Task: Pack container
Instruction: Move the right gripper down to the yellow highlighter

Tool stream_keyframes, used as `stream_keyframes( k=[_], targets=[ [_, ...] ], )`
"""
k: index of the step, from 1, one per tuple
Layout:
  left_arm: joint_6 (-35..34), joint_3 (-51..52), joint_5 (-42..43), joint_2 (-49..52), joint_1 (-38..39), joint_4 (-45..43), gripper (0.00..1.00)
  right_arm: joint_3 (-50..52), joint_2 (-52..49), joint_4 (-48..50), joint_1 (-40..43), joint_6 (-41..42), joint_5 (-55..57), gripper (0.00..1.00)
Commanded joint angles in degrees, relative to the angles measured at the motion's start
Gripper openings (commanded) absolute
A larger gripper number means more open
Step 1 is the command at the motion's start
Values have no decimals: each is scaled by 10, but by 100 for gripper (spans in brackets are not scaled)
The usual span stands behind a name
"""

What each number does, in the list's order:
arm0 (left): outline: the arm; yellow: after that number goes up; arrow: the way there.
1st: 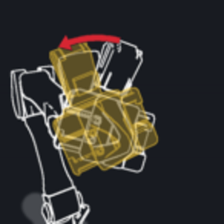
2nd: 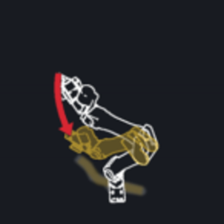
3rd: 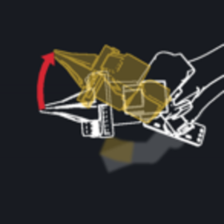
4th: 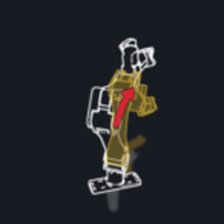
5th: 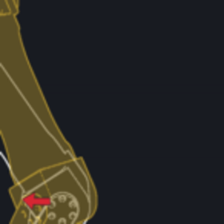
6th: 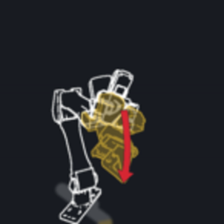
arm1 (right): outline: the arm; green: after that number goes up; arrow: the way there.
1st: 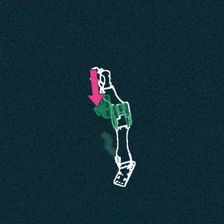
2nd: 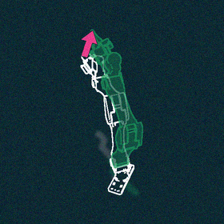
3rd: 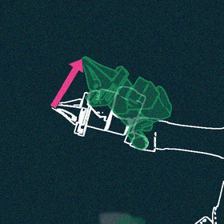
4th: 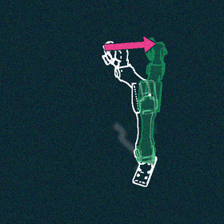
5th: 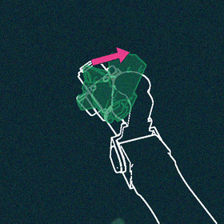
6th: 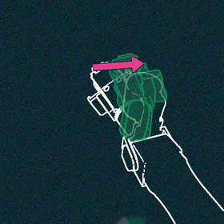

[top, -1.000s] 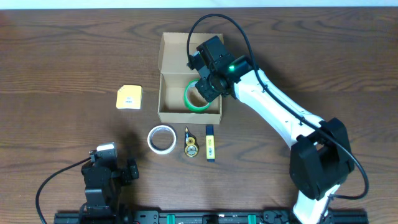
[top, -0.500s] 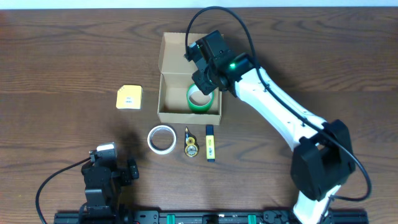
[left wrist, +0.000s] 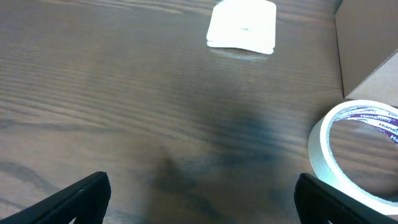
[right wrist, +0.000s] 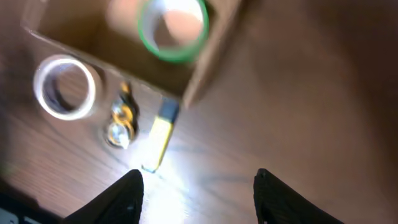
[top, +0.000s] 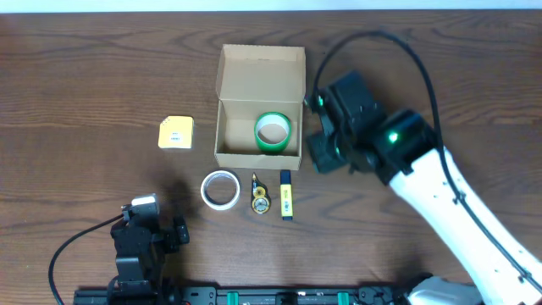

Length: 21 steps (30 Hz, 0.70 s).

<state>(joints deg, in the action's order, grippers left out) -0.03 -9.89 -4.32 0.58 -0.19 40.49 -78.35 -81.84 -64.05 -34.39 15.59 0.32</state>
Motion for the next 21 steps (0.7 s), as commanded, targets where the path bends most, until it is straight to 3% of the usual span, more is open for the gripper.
stream_keyframes(
  k=[1, 8, 11, 21],
  targets=[
    [-4, 6, -1, -4, 2, 14, 95, 82, 39, 10, -25, 116, 8, 59],
    [-4, 6, -1, -4, 2, 14, 95, 205, 70, 95, -158, 349, 17, 73],
    [-4, 6, -1, -4, 2, 14, 95, 216, 50, 101, -195, 436, 33, 72],
    [-4, 6, -1, -4, 2, 14, 95, 216, -86, 154, -215, 568, 51, 72]
  ],
)
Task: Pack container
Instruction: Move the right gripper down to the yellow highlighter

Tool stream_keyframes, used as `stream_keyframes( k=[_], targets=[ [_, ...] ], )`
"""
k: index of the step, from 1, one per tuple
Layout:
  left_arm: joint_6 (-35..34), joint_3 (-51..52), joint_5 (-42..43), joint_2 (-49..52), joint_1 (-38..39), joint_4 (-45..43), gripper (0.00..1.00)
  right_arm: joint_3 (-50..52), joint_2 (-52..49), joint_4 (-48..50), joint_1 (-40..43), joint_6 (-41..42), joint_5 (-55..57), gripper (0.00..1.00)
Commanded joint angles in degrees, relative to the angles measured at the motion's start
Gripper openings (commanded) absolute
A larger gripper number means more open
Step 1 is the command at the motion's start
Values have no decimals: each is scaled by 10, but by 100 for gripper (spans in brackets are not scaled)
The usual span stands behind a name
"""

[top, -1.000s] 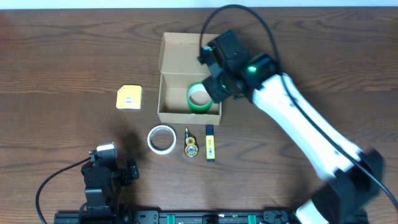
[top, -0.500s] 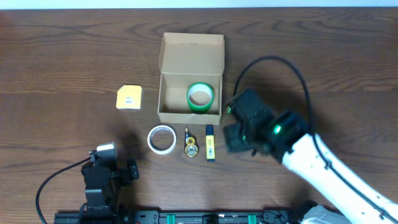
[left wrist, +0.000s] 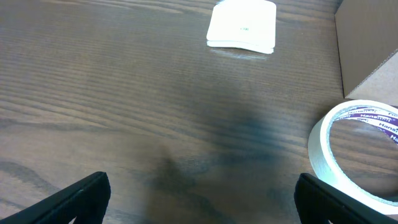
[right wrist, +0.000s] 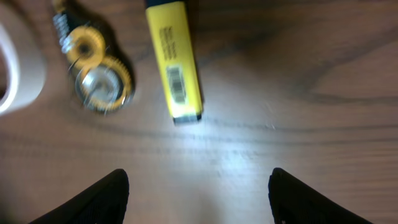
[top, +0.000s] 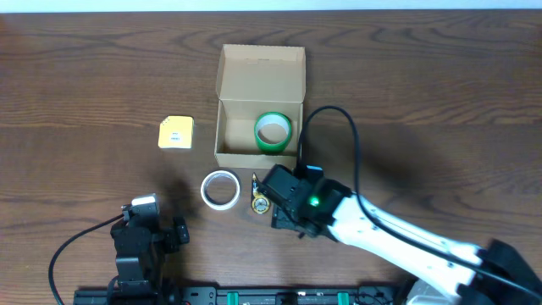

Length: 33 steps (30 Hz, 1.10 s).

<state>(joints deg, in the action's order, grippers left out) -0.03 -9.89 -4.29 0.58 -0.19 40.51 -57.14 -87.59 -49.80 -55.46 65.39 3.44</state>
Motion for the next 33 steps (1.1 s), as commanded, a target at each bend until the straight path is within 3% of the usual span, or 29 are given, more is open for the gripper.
stream_keyframes(
  k=[1, 18, 20, 23, 26, 33],
  targets=[
    [-4, 6, -1, -4, 2, 14, 95, 4, -42, 24, -4, 75, 19, 72],
    [-4, 6, -1, -4, 2, 14, 95, 4, -130, 87, -3, 113, 56, 70],
    [-4, 6, -1, -4, 2, 14, 95, 4, -135, 87, -3, 113, 57, 61],
    [-4, 6, -1, -4, 2, 14, 95, 4, -136, 87, -3, 113, 59, 38],
    [-4, 6, -1, -4, 2, 14, 95, 4, -136, 87, -3, 112, 62, 26],
    [-4, 6, -1, -4, 2, 14, 95, 3, -136, 82, -3, 80, 60, 14]
  ],
)
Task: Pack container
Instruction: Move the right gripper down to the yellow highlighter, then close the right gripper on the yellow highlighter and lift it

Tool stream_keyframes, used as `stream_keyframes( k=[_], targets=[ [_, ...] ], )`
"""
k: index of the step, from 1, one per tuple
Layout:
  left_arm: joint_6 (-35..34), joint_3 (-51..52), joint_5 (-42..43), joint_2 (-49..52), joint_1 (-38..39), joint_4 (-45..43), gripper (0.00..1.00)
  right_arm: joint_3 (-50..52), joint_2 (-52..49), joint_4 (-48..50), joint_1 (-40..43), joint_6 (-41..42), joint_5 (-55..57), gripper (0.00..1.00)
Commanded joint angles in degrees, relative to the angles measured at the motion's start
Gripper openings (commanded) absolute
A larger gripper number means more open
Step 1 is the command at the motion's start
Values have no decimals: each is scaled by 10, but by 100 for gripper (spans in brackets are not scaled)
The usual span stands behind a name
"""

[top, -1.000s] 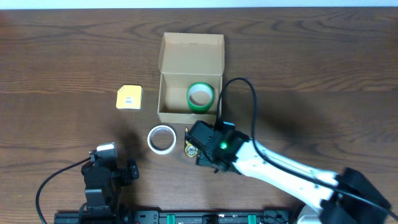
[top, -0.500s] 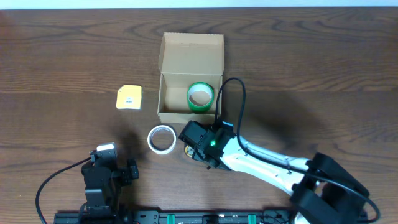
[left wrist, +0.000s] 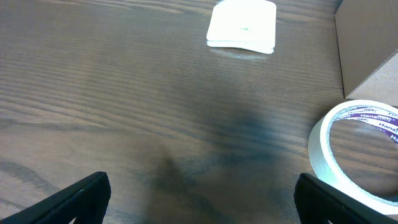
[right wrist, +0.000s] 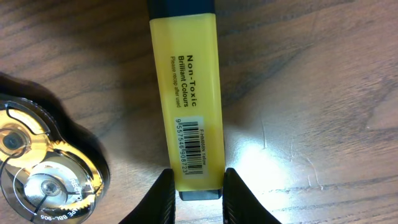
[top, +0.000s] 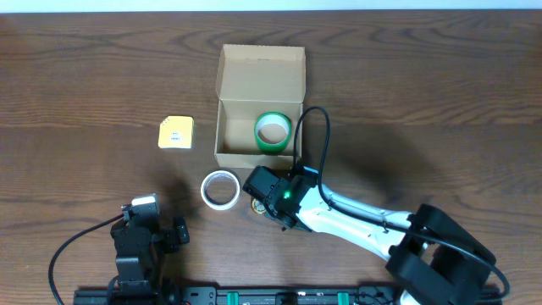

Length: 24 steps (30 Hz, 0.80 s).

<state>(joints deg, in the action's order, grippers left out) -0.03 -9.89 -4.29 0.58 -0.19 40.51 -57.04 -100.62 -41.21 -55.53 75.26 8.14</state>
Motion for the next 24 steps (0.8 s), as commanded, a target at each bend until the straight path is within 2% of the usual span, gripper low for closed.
stream_keyframes(
  k=[1, 8, 20, 22, 24],
  targets=[
    [-4, 6, -1, -4, 2, 14, 95, 2, -5, -9, -3, -19, 9, 14],
    [-4, 6, -1, -4, 2, 14, 95, -3, 10, -49, -3, -33, -22, 10],
    [-4, 6, -1, -4, 2, 14, 95, -3, 122, -124, -4, -37, -18, 9],
    [-4, 6, -1, -4, 2, 14, 95, -3, 133, -124, -4, -46, -5, 12],
    [-4, 6, -1, -4, 2, 14, 95, -3, 134, -124, -4, -61, 8, 22]
  ],
)
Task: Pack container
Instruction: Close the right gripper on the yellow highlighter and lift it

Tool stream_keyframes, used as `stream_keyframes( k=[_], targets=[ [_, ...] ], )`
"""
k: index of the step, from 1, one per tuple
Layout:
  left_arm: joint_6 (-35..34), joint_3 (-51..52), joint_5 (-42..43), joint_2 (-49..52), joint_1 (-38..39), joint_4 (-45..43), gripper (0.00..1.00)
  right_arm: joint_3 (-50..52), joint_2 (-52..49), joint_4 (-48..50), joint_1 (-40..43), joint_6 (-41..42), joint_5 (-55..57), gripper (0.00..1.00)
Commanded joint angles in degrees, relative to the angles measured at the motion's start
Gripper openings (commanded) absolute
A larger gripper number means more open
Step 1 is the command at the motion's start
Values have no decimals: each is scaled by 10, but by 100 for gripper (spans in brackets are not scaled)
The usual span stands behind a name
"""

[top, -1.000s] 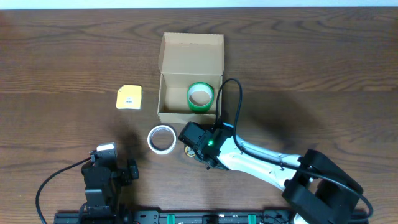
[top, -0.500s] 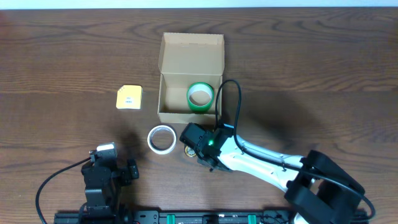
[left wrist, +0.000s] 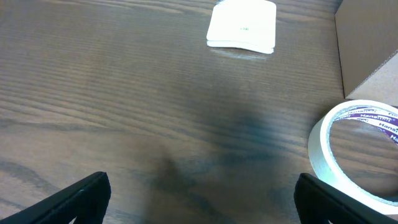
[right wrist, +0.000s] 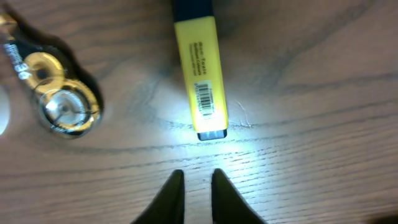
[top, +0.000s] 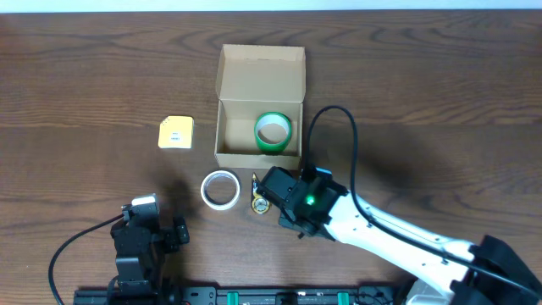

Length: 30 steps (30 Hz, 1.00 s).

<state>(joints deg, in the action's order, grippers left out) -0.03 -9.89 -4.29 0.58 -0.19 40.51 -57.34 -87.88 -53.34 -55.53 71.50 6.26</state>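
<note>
An open cardboard box (top: 258, 93) holds a green tape roll (top: 273, 131). In front of it lie a white tape roll (top: 220, 188) and a small gold and silver round gadget (right wrist: 65, 109). The yellow highlighter (right wrist: 199, 81) lies flat on the table, hidden in the overhead view under my right wrist (top: 296, 203). My right gripper (right wrist: 197, 180) is just short of the highlighter's near end, its fingers almost together with nothing between them. My left gripper (left wrist: 202, 202) is open over bare wood near the front left.
A yellow sticky-note pad (top: 175, 133) lies left of the box. The white tape roll (left wrist: 323, 155) and a corner of the box (left wrist: 367, 50) show at the right of the left wrist view. The wooden table (top: 440, 102) stretches right of the box.
My right gripper's fingers stood on either side of the highlighter's near end. Now they are nearly together, farther from it and off its end. The highlighter still lies on the table. The left arm is unchanged.
My right gripper was open, high beside the box's right wall. Then it was open over the highlighter and the gadget. Then it was low, its fingers flanking the highlighter's end. Now it is back from that end, shut on nothing. The left arm stayed put.
</note>
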Motion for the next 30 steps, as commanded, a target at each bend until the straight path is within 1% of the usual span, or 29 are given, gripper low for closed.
stream_keyframes(
  k=[1, 3, 4, 6, 9, 13, 18, 21, 24, 30],
  targets=[
    [-4, 6, -1, -4, 2, 14, 95, 1, 5, -3, -4, -33, 35, 28],
    [-4, 6, -1, -4, 2, 14, 95, 1, 2, -2, -4, -49, 48, 43],
    [-4, 6, -1, -4, 2, 14, 95, 1, 0, -2, -4, -55, 52, 47],
    [-4, 6, -1, -4, 2, 14, 95, 2, -4, -3, -4, -58, 63, 54],
    [-4, 6, -1, -4, 2, 14, 95, 8, -10, 0, -4, -58, 75, 59],
    [-4, 6, -1, -4, 2, 14, 95, 34, -13, 14, -1, -58, 79, 61],
    [-4, 6, -1, -4, 2, 14, 95, 89, -13, 73, 1, -60, 52, 62],
    [-4, 6, -1, -4, 2, 14, 95, 95, -13, 83, 1, -62, 49, 62],
    [-4, 6, -1, -4, 2, 14, 95, 101, -13, 111, 1, -84, 49, 62],
    [-4, 6, -1, -4, 2, 14, 95, 123, -14, 145, 4, -86, 49, 62]
  ],
)
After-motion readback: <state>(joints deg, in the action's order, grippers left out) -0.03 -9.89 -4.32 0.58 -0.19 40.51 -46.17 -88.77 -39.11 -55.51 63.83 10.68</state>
